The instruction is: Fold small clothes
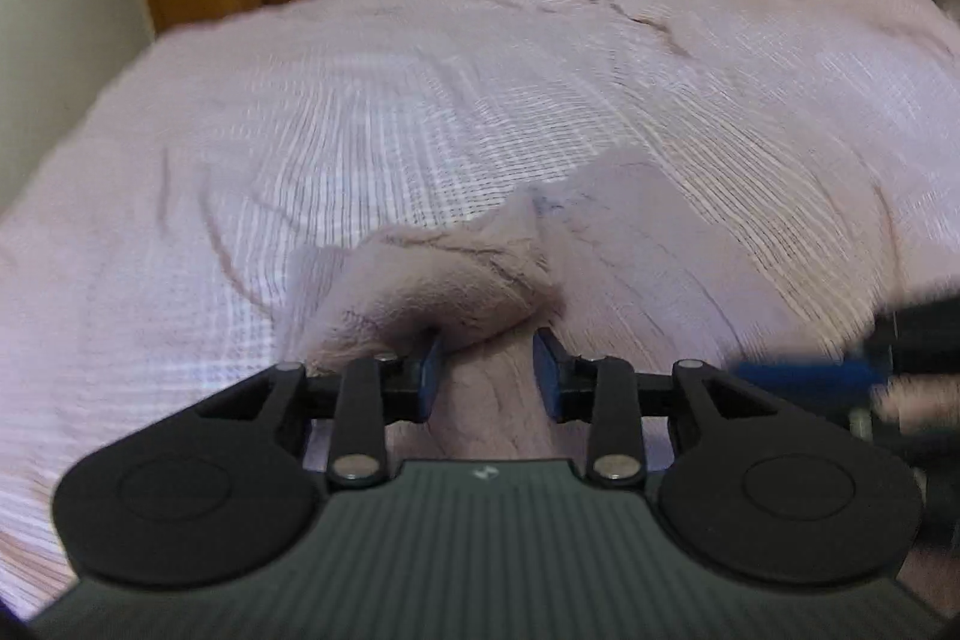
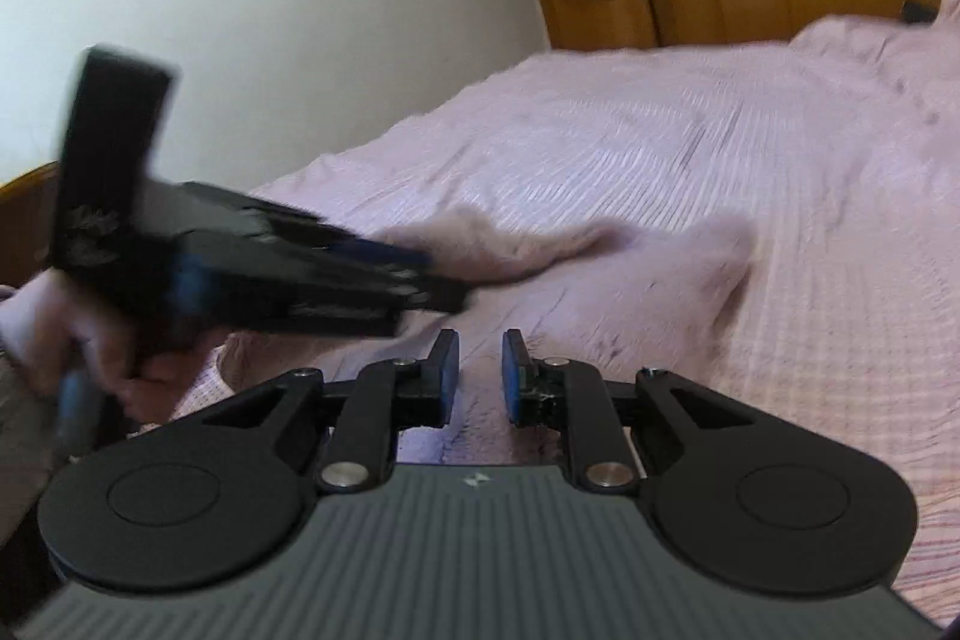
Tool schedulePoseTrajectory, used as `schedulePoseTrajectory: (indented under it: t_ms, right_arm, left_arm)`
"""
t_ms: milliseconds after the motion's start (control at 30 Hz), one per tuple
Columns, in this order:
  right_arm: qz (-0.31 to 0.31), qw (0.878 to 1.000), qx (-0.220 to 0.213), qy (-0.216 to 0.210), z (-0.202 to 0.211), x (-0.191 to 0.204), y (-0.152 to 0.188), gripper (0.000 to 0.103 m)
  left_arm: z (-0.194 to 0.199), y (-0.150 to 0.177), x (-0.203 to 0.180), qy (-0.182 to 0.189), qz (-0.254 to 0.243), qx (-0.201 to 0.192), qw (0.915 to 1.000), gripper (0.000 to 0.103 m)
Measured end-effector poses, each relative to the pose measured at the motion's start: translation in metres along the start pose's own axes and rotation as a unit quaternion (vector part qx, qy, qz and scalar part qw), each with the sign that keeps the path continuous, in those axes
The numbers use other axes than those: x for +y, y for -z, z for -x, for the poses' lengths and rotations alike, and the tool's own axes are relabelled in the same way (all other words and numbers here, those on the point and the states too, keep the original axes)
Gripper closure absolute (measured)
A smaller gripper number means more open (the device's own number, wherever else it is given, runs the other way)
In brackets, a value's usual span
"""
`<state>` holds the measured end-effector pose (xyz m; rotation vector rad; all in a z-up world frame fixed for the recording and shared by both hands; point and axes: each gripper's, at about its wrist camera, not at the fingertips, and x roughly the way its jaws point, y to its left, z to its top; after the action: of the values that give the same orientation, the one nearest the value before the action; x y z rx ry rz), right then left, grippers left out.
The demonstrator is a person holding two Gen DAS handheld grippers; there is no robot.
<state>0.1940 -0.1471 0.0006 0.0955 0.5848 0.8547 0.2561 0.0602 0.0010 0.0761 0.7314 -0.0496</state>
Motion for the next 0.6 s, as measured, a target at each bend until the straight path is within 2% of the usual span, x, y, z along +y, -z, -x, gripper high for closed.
schedulePoseTrajectory:
  t_ms: [67, 200, 367, 433, 600]
  right_arm:
    - [-0.008, 1.000, 0.016, -0.004, -0.006, -0.003, 0.006, 0.083]
    - [-0.005, 1.000, 0.023, -0.010, -0.009, -0.002, 0.014, 0.084]
    - [0.010, 1.000, 0.021, -0.011, -0.011, -0.002, 0.017, 0.084]
    - [0.007, 1.000, 0.019, -0.013, -0.011, -0.004, 0.019, 0.084]
    - [0.004, 1.000, 0.015, -0.015, -0.014, -0.007, 0.020, 0.083]
  left_arm:
    - [-0.009, -0.002, 0.013, -0.010, 0.033, -0.006, 0.9994, 0.067]
    - [-0.017, -0.007, 0.029, -0.058, 0.046, -0.029, 0.9968, 0.067]
    - [-0.020, -0.003, 0.073, -0.117, 0.132, -0.028, 0.9839, 0.065]
    - [-0.018, 0.002, 0.080, -0.122, 0.134, -0.027, 0.9831, 0.065]
    - [0.000, 0.011, 0.078, -0.105, 0.128, -0.036, 0.9856, 0.062]
